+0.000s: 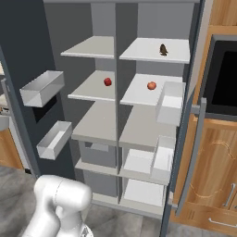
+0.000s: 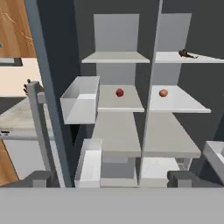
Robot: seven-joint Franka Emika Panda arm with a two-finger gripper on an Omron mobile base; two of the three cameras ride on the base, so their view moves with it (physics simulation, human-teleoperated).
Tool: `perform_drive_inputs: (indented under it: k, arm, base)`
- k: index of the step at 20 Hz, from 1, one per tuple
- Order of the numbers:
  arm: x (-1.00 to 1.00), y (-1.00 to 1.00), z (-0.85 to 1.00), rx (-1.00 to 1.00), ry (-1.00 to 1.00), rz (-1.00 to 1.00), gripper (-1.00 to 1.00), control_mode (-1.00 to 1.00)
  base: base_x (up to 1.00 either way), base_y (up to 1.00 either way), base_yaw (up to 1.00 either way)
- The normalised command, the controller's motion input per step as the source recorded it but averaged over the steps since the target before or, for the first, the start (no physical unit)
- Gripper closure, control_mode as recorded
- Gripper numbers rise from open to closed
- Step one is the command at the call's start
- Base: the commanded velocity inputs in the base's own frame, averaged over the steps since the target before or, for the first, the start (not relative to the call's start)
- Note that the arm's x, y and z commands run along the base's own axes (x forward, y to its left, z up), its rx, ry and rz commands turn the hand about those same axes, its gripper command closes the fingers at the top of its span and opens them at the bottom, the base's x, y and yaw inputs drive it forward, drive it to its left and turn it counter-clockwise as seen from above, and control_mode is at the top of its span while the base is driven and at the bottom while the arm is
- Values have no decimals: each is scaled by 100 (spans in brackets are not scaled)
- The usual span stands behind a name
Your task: Pick up the frozen fish from the freezer, place it on any shelf in the fridge, and close the fridge and freezer doors when done.
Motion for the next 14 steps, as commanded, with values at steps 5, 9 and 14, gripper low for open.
perform_drive_inputs:
  k: [5, 9, 14]
  arm:
    - [-17, 100, 0, 0, -20, -9, -100, -100]
    - [1, 100, -2, 0, -12, -14, -100, -100]
    - [62, 100, -24, 2, -2, -29, -100, -100]
  base:
    - [0, 0, 0]
    - [0, 0, 0]
    - [0, 0, 0]
